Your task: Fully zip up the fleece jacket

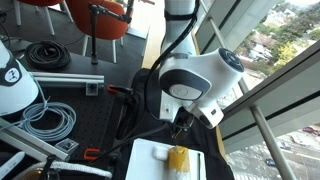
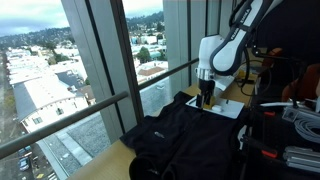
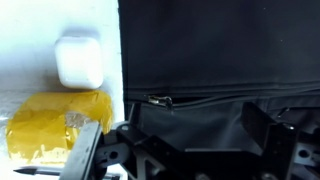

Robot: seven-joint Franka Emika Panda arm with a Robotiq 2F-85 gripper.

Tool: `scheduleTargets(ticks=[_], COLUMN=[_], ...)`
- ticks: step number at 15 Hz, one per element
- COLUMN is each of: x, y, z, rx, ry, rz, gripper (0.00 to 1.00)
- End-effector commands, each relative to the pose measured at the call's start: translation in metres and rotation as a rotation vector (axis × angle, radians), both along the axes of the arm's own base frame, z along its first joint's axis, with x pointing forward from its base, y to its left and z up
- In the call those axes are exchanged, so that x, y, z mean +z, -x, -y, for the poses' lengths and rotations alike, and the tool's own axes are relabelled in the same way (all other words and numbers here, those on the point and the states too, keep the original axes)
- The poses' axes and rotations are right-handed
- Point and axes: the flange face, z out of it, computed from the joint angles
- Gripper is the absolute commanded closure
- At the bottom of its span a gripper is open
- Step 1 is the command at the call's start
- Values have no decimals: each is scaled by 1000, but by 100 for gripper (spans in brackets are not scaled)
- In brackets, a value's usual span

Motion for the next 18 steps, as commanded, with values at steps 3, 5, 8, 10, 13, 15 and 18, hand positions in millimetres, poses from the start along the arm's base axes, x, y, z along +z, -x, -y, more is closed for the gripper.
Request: scheduleTargets(ticks=[3,5,8,10,13,15,18], x=[-13,-15,-15,-17,-19,-20,-20], y=[-13,-12,-9,-8,-8,-8,-8], z=[-3,-3,-1,3,9,11,12], rx=[13,14,12,11,4,-1,-1], ry=[23,22,23,28,35,37,38], rz=[9,3,-3,-4,-6,-8,-7], gripper=[0,0,0,0,0,3,31])
